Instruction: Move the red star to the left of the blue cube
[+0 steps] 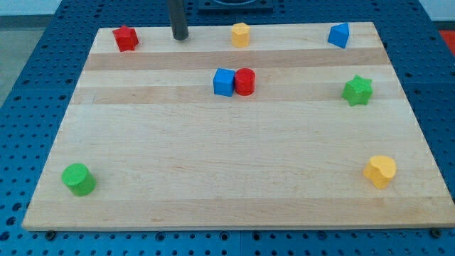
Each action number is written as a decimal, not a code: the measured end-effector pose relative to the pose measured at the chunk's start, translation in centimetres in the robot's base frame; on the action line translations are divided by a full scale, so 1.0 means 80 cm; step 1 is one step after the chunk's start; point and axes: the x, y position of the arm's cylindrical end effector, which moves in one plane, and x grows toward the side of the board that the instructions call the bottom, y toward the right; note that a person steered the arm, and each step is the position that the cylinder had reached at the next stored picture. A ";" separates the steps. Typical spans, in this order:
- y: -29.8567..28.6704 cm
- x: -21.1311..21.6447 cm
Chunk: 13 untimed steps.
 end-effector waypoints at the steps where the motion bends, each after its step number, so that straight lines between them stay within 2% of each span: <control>1: -0.039 -0.021; 4: -0.160 -0.021; 5: -0.175 -0.018; 7: -0.173 0.019; 11: -0.092 0.010; 13: -0.084 0.071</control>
